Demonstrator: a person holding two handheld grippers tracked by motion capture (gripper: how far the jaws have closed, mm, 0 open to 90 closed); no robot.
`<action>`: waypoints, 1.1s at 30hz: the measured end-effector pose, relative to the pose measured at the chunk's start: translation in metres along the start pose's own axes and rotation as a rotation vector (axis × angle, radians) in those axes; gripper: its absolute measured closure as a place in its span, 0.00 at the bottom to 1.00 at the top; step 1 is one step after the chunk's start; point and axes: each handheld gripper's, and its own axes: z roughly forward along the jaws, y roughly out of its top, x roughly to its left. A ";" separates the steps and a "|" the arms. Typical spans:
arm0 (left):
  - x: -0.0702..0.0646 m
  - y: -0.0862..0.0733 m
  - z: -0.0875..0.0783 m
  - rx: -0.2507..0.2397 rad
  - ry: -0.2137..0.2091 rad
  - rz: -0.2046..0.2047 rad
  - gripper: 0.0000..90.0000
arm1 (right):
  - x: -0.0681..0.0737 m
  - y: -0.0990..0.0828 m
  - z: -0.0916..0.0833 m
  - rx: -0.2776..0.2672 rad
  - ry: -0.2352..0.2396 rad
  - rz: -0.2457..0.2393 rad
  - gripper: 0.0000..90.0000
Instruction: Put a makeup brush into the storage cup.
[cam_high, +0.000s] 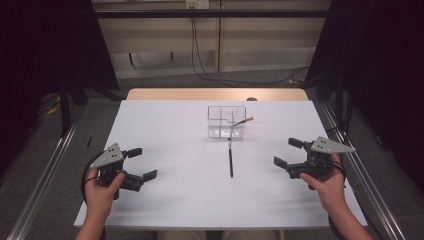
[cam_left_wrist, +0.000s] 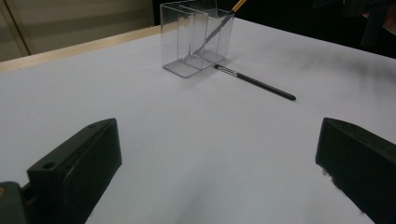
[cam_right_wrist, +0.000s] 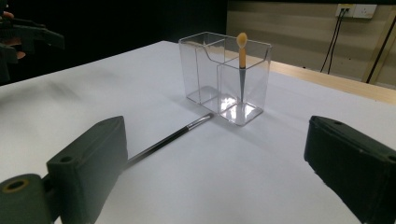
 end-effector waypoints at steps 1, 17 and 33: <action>0.000 0.000 0.000 0.003 0.003 -0.003 0.00 | 0.000 -0.001 -0.001 0.001 0.000 0.004 0.07; 0.000 0.000 -0.001 -0.007 0.007 -0.010 0.00 | 0.007 -0.010 -0.008 0.014 0.005 0.000 0.07; 0.000 0.000 -0.002 -0.004 0.008 -0.002 0.00 | 0.009 -0.018 -0.014 0.028 -0.007 0.000 0.07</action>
